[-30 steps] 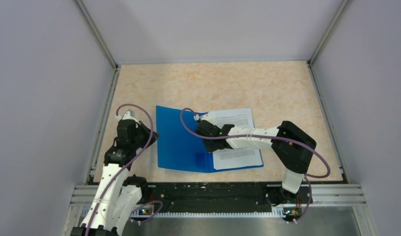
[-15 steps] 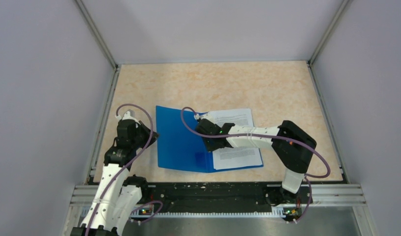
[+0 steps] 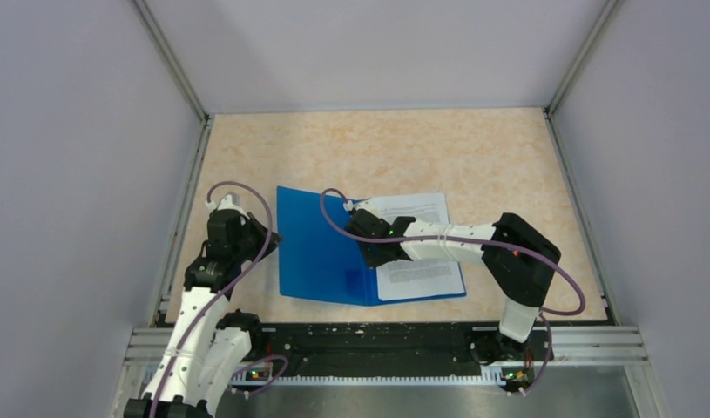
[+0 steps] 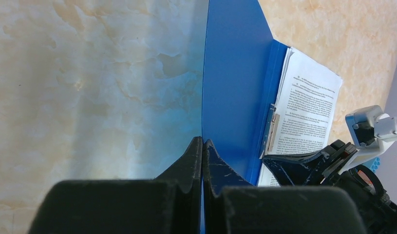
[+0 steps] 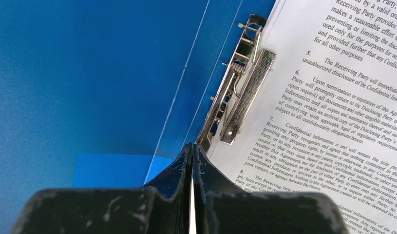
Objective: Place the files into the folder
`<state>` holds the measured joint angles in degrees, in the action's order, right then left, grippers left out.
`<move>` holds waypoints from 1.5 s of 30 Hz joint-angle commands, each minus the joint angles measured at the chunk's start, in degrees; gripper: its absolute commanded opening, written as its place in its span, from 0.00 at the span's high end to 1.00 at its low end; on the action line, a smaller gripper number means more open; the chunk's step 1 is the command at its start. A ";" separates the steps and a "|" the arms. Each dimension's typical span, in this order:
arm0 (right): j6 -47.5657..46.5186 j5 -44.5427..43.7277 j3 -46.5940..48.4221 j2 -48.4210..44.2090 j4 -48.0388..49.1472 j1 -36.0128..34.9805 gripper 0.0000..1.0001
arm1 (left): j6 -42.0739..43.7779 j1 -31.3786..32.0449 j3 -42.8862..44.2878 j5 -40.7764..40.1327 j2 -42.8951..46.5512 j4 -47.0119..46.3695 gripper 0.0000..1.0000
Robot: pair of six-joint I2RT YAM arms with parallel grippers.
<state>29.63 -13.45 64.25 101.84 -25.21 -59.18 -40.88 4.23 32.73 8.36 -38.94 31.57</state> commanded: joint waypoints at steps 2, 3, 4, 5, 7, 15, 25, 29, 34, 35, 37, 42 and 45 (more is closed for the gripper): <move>-0.53 -1.07 3.08 -2.85 -3.96 0.61 1.00 | 3.64 0.29 4.61 0.25 -0.83 -0.41 1.00; -0.81 -0.99 3.55 -3.37 -4.16 0.86 1.00 | 4.26 0.26 5.42 -0.01 -1.07 -0.02 1.00; -0.94 -0.93 4.06 -4.11 -4.30 1.27 0.99 | 4.87 0.25 6.09 -0.20 -1.35 0.10 1.00; -1.10 -0.90 4.36 -4.84 -4.29 1.68 0.95 | 5.47 0.21 6.96 -0.45 -1.55 0.40 1.00; -1.51 -0.18 5.03 -6.47 -4.32 2.75 0.89 | 6.60 0.25 8.57 -0.82 -2.01 0.96 1.00; -1.36 -1.69 2.06 -14.12 -3.46 8.55 0.70 | 13.22 0.25 13.47 -1.23 -2.97 1.41 1.00; 0.68 3.95 -13.85 -25.17 5.45 23.75 0.53 | 19.26 0.30 22.72 7.97 -9.40 -1.82 0.95; 1.27 9.84 -18.96 -26.54 10.18 28.83 0.42 | 16.18 0.70 23.08 15.02 -12.35 -4.15 0.72; 2.51 12.77 -22.16 -26.39 13.97 30.61 0.36 | 11.38 2.36 21.05 20.45 -12.39 -10.09 0.45; 2.66 13.06 -22.29 -26.20 14.35 30.69 0.35 | 10.30 2.72 20.67 21.37 -12.39 -11.45 0.42; 2.74 13.13 -22.25 -25.73 14.87 30.70 0.35 | 7.88 3.65 19.84 23.29 -12.52 -14.79 0.37; 3.65 12.19 -22.50 -26.27 15.38 30.66 0.32 | 5.00 9.40 19.12 23.64 -14.29 -20.20 0.31; 4.52 10.80 -23.08 -28.07 15.83 30.69 0.29 | 3.32 14.06 17.81 23.12 -16.51 -24.93 0.20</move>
<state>32.51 -1.41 41.63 77.10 -12.40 -28.69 -34.00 13.69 52.34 29.76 -53.19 16.82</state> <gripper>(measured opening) 0.695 0.744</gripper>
